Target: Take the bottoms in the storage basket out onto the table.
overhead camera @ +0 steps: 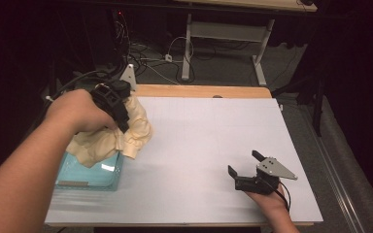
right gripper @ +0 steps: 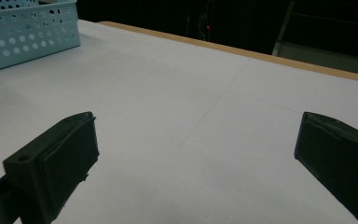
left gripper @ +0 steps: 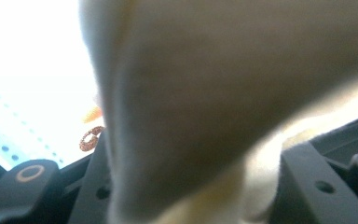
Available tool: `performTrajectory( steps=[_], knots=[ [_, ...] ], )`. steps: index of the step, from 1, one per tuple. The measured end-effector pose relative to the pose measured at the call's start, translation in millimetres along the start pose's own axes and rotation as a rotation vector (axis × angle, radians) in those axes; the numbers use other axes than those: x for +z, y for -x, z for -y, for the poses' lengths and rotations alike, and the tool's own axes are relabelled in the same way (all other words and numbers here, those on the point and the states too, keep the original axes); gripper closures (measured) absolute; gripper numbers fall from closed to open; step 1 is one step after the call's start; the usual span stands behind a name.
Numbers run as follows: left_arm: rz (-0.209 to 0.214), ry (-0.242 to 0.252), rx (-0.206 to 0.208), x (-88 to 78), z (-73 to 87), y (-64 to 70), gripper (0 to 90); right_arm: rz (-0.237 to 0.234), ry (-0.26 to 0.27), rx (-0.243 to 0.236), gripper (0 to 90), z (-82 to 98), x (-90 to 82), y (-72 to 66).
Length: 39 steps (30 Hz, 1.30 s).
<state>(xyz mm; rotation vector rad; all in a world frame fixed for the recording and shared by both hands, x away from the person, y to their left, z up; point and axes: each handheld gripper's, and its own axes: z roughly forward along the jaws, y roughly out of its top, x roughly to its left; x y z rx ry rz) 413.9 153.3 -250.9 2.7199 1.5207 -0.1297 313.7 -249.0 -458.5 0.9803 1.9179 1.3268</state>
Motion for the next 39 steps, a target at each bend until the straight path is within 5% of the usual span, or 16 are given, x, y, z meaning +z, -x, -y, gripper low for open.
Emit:
performTrajectory(
  steps=[8,18,24,30,31,39],
  knots=[
    [0.046,0.01,0.104,21.5,-35.4,45.3,60.7,0.001,0.004,0.004,0.3,-0.8,0.2,-0.3],
    [0.072,0.059,0.172,61.6,-61.5,75.5,60.4,-0.007,-0.008,-0.014,0.3,0.1,0.0,-1.0],
    [0.107,0.111,0.185,103.5,-74.5,83.9,60.2,-0.007,-0.004,-0.01,0.3,0.0,0.1,-0.4],
    [0.125,0.211,0.176,142.6,-77.2,84.8,59.9,-0.009,-0.007,-0.011,0.3,0.3,0.9,-0.9],
    [0.128,0.261,0.175,154.3,-75.2,82.9,58.6,-0.012,-0.011,-0.017,0.3,1.0,1.3,-0.8],
    [0.163,0.385,0.213,166.3,-62.9,71.2,44.9,-0.002,-0.008,-0.011,0.3,0.3,1.2,-0.6]
  ],
)
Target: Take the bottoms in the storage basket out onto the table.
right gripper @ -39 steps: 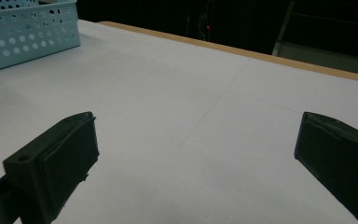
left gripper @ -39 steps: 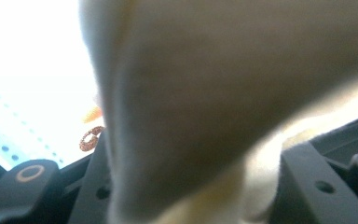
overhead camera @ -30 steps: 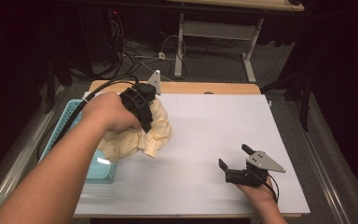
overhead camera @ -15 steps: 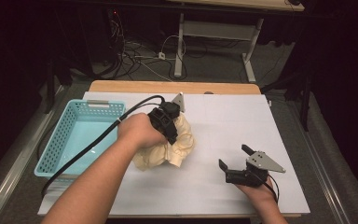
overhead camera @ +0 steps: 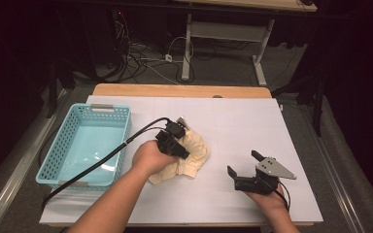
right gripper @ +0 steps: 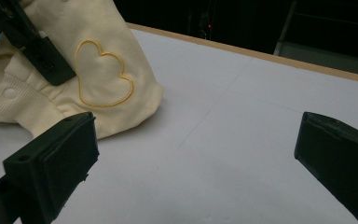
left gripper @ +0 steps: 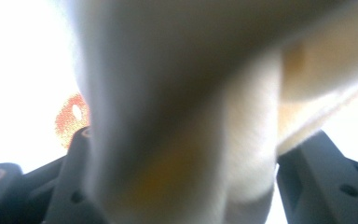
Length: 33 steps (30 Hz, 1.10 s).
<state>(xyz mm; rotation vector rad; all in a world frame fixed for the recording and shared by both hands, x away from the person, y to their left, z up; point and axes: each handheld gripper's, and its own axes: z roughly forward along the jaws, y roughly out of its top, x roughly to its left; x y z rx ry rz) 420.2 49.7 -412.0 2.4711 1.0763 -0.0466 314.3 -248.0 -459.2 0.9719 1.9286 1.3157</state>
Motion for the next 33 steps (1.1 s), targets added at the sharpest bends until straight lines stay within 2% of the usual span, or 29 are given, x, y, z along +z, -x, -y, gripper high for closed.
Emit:
performTrajectory(
  steps=[1,2,3,4,5,6,9,12,13,14,18,20,22,25,27,29,31,33],
  knots=[
    [-0.007,0.022,0.004,-2.4,2.3,0.3,41.5,0.003,0.001,0.005,0.3,-0.4,-0.1,0.2],
    [-0.035,0.042,0.006,-5.2,4.5,1.5,30.2,0.005,0.005,0.008,0.3,-0.8,-0.2,0.3],
    [-0.06,0.06,0.013,-8.5,6.8,3.0,30.2,0.005,0.007,0.007,0.3,-0.8,-0.4,0.0],
    [-0.092,0.076,0.026,-12.0,9.3,4.6,26.0,0.004,0.007,0.003,0.3,-0.6,-0.5,-0.2],
    [-0.121,0.094,0.031,-15.7,11.7,6.2,16.5,0.003,0.003,0.003,0.3,-0.2,-0.5,-0.1],
    [-0.131,0.116,0.038,-19.8,14.2,6.7,16.5,0.003,0.003,0.003,0.3,-0.2,-0.5,-0.1],
    [-0.126,0.158,0.042,-32.0,20.9,5.9,13.3,0.009,0.013,0.014,0.3,-1.0,-1.2,0.6],
    [-0.102,0.259,0.019,-47.0,31.7,2.9,9.2,0.009,0.016,0.011,0.3,-1.0,-1.8,0.9],
    [-0.088,0.289,0.013,-52.2,36.2,1.3,1.3,0.015,0.02,0.018,0.3,-1.4,-2.3,1.7],
    [-0.076,0.321,0.008,-57.2,41.3,0.1,0.0,0.018,0.026,0.021,0.3,-1.5,-2.5,2.0],
    [-0.082,0.482,-0.013,-77.6,70.9,-4.9,0.0,0.018,0.03,0.023,0.3,-1.4,-3.3,2.5],
    [-0.049,0.531,-0.022,-85.6,86.3,-8.7,0.0,0.019,0.032,0.035,0.3,-1.6,-3.3,3.4],
    [-0.049,0.597,-0.006,-93.1,103.4,-9.1,0.0,0.018,0.035,0.035,0.3,-1.5,-3.4,3.2],
    [-0.05,0.662,0.016,-102.6,128.6,-9.4,0.0,0.018,0.033,0.036,0.3,-1.2,-3.1,3.0],
    [-0.038,0.686,0.028,-106.5,145.1,-10.5,0.0,0.016,0.03,0.043,0.3,-0.8,-2.7,3.1],
    [-0.05,0.712,0.027,-109.8,161.8,-10.2,0.0,0.016,0.028,0.052,0.3,-0.1,-1.8,3.2],
    [-0.092,0.751,0.015,-114.3,180.0,-8.1,0.0,0.014,0.021,0.057,0.3,0.5,-1.5,3.1],
    [-0.124,0.788,-0.029,-119.8,199.9,-7.7,0.0,0.019,0.024,0.062,0.3,-0.1,-2.2,2.8]
  ],
)
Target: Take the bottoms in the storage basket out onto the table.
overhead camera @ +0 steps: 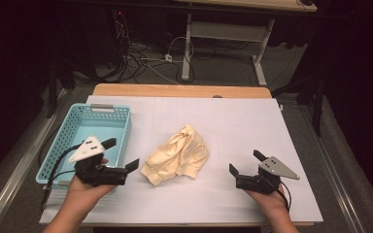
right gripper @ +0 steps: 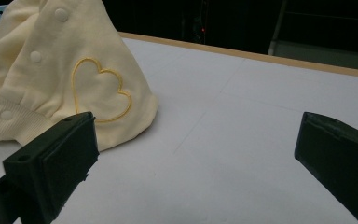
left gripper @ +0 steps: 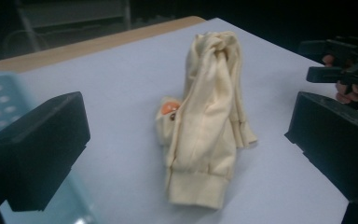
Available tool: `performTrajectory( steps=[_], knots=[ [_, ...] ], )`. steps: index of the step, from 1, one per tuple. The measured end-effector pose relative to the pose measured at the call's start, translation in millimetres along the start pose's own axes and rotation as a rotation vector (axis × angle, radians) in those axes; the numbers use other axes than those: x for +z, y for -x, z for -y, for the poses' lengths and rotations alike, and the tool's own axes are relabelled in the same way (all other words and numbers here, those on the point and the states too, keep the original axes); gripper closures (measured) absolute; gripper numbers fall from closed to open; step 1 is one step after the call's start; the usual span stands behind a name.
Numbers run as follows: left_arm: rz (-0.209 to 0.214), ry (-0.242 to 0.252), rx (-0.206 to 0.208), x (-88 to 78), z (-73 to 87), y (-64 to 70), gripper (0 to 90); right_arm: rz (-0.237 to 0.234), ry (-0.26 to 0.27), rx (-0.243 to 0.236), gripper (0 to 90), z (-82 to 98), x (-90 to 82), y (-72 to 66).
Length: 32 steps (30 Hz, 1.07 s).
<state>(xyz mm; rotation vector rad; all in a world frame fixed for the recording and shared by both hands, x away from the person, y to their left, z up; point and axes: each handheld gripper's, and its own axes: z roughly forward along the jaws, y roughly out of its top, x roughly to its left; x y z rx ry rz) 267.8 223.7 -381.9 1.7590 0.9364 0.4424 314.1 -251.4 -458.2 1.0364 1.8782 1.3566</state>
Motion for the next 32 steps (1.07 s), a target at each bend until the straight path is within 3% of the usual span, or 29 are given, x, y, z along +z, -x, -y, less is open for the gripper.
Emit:
performTrajectory(
  steps=[2,4,6,8,10,11,14,17,20,22,24,26,27,29,31,32],
  knots=[
    [-0.042,0.031,-0.044,-21.0,12.8,-3.4,0.0,0.0,0.008,0.008,0.3,-0.5,-1.5,-0.3],
    [-0.092,0.094,-0.107,-44.5,30.6,-7.3,0.0,0.008,0.005,0.008,0.3,-0.2,-2.1,-1.4],
    [-0.141,0.121,-0.176,-64.3,49.9,-10.2,0.0,0.006,0.008,0.013,0.3,0.1,-2.7,-2.2],
    [-0.121,0.108,-0.214,-76.4,66.9,-9.3,0.0,0.01,0.009,0.02,0.3,-0.2,-2.9,-3.1],
    [-0.116,0.082,-0.199,-77.6,77.5,0.1,0.0,0.012,0.01,0.014,0.3,-0.2,-2.4,-4.5],
    [-0.105,0.072,-0.178,-74.3,80.5,6.9,0.0,0.014,0.01,0.011,0.2,-0.1,-1.9,-5.7],
    [-0.014,0.007,-0.101,-49.8,75.3,27.0,0.0,0.016,0.004,0.001,0.2,-0.5,-0.1,-8.4],
    [0.06,-0.029,-0.002,-13.5,58.0,52.5,0.0,0.015,-0.001,-0.002,0.2,-0.7,2.3,-11.0],
    [0.131,-0.089,0.059,27.9,41.3,75.1,0.0,0.008,-0.006,0.004,0.2,-3.3,3.4,-14.8],
    [0.135,-0.14,0.111,59.0,37.8,83.3,0.0,0.023,0.003,-0.004,0.2,-9.6,0.1,-20.3],
    [0.103,-0.178,0.121,83.9,46.2,81.4,0.0,0.038,0.012,-0.004,0.2,-13.4,-5.9,-26.0],
    [0.081,-0.214,0.141,92.1,56.3,76.0,0.0,0.032,0.03,0.001,0.2,-8.5,-16.1,-32.4],
    [0.046,-0.21,0.14,92.5,63.3,71.0,0.0,0.027,0.022,-0.013,0.2,-4.9,-19.9,-34.0],
    [0.066,-0.176,0.038,89.2,69.9,57.4,0.0,0.037,0.01,-0.038,0.2,-0.6,-23.4,-32.5],
    [0.085,-0.149,-0.049,86.3,70.7,48.8,0.0,0.05,0.001,-0.024,0.2,3.0,-22.5,-27.5],
    [0.101,-0.122,-0.073,85.2,69.4,45.5,0.0,0.056,-0.004,-0.005,0.2,5.2,-21.7,-24.4]
  ],
)
